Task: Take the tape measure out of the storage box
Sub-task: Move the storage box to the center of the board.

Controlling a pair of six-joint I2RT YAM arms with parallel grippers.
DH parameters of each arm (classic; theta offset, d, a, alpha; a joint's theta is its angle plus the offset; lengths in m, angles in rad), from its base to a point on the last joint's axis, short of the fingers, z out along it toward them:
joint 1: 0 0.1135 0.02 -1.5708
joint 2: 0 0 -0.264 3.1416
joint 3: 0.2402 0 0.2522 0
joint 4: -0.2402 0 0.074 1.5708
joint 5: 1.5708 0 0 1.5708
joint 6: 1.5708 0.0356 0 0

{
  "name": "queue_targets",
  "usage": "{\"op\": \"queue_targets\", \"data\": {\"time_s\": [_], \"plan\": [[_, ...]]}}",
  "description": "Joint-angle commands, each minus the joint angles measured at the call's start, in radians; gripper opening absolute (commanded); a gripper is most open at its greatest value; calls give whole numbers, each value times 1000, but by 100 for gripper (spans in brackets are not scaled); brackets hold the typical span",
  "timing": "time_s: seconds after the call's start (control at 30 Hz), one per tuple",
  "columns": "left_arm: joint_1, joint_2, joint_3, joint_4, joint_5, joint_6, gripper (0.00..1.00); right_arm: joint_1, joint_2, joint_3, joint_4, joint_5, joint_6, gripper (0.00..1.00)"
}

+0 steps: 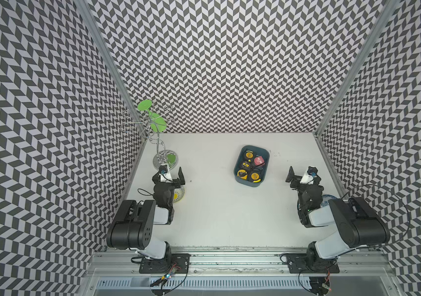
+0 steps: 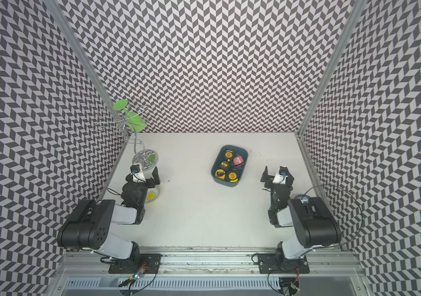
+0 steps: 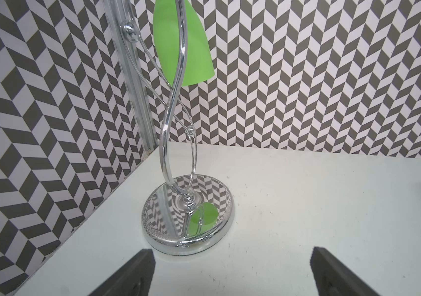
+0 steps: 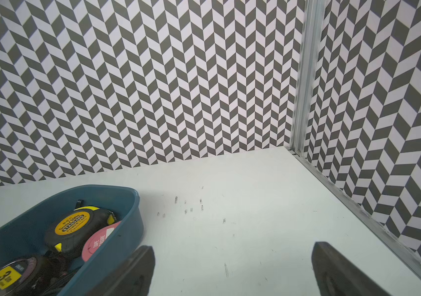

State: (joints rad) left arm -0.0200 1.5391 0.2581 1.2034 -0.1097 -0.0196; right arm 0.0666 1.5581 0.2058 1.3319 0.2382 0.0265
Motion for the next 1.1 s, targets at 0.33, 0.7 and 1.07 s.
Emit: {"op": "queue_targets", "data": {"time_s": [0.33,0.7,1.07], "plan": [[-5,15,-6,42,-2,6,100,-4,9,-2,45,-5,-5,100],[-20,-18,25,-26,-50,6,100,14,-138,187,-424,25,19,100],[-110,-151,232,-539,-51,-4,100,104,-55,580,-1052,-59,256,100]]}}
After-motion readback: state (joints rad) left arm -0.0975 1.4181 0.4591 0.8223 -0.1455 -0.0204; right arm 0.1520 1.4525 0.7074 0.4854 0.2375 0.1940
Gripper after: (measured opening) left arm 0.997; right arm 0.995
